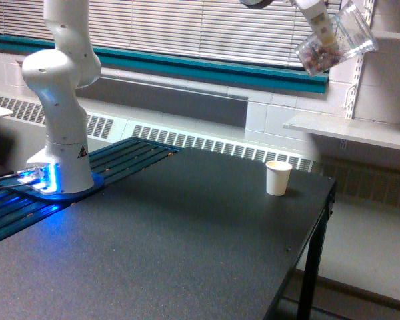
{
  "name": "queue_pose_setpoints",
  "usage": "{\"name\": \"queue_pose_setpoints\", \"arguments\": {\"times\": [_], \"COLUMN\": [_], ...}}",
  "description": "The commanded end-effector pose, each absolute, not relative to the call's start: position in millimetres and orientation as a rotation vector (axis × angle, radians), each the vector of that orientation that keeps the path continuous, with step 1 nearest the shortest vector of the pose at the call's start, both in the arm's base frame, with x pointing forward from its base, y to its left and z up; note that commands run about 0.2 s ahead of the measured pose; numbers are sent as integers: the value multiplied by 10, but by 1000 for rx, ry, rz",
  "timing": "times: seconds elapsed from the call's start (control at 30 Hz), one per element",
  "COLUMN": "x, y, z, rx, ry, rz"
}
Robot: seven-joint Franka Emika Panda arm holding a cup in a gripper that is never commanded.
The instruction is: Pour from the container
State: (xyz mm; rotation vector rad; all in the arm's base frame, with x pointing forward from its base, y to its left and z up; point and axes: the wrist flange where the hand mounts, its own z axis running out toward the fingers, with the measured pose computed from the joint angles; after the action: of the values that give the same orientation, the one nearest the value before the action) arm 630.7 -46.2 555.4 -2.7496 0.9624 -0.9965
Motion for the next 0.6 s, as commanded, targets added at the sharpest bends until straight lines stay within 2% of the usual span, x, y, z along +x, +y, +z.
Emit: {"name": "queue_pose_setpoints", "arguments": {"times": [0.03,0.23,0.6], "x": [6313,6302,6259], "y": [-476,-482,-95], "z": [5567,5586,5515], "rx": [-2748,-2748,-2786], "ry": [966,964,798], "rz": [-1001,-1025,-1047]}}
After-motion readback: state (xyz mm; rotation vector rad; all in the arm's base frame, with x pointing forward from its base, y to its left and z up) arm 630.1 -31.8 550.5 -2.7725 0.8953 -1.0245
